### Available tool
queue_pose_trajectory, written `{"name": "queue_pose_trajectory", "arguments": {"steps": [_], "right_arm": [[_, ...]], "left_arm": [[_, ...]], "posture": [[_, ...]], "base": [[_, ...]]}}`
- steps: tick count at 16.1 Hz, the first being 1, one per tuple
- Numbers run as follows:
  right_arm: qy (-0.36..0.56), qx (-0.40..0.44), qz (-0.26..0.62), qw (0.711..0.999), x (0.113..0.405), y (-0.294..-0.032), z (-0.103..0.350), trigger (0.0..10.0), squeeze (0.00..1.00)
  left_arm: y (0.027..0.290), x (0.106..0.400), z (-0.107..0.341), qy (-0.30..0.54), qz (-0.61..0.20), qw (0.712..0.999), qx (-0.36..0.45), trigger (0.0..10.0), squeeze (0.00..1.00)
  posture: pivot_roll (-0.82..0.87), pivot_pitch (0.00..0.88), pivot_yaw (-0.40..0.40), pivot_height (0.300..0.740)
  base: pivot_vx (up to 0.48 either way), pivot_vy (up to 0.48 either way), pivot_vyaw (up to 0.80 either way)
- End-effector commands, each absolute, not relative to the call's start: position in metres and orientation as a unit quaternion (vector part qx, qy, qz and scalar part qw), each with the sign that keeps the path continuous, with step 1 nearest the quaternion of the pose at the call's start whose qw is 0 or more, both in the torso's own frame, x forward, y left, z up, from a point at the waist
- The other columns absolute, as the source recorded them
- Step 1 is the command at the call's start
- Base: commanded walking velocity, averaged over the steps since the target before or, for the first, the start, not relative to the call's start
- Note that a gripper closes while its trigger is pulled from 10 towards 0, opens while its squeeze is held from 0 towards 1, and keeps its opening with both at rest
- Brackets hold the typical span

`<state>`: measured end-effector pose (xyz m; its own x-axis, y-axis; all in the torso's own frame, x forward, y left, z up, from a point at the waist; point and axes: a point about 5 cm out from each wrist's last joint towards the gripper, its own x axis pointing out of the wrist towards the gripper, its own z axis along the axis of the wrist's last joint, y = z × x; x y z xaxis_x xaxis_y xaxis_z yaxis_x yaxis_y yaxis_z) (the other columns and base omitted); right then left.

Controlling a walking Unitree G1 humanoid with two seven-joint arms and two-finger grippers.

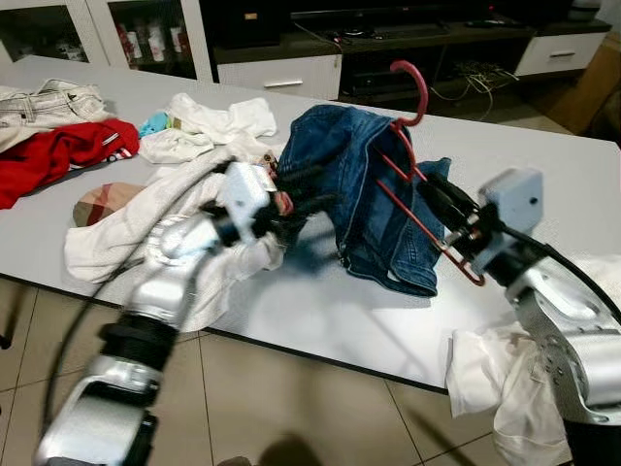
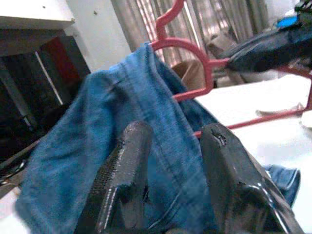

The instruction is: Hang hanger

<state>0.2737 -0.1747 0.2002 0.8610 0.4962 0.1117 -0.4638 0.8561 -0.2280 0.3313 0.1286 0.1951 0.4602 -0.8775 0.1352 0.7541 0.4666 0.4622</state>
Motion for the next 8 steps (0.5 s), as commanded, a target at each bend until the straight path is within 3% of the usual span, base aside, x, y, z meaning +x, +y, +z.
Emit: {"name": "queue_pose_trajectory", "arguments": {"steps": [1,2,3,8], "right_arm": [[-0.099,-0.110,0.250,0.957,0.272,-0.182,0.206,10.0,0.00],[-0.105,-0.119,0.260,0.953,0.271,-0.182,0.208,10.0,0.00],[-0.111,-0.128,0.271,0.948,0.269,-0.183,0.210,10.0,0.00],[-0.128,-0.170,0.358,0.909,0.254,-0.186,0.218,10.0,0.00]], "left_arm": [[0.130,0.330,0.203,-0.188,-0.496,0.821,0.210,10.0,0.35],[0.136,0.331,0.204,-0.183,-0.495,0.815,0.239,10.0,0.30],[0.140,0.333,0.205,-0.180,-0.493,0.811,0.259,10.0,0.00],[0.144,0.335,0.200,-0.160,-0.506,0.783,0.324,10.0,0.00]], "posture": [[-0.07,0.000,-0.024,0.740],[-0.07,0.000,-0.024,0.740],[-0.07,0.000,-0.023,0.740],[-0.08,0.000,-0.019,0.740]], "base": [[0.000,0.000,0.00],[0.000,0.000,0.00],[0.000,0.000,0.00],[0.000,0.000,0.00]]}}
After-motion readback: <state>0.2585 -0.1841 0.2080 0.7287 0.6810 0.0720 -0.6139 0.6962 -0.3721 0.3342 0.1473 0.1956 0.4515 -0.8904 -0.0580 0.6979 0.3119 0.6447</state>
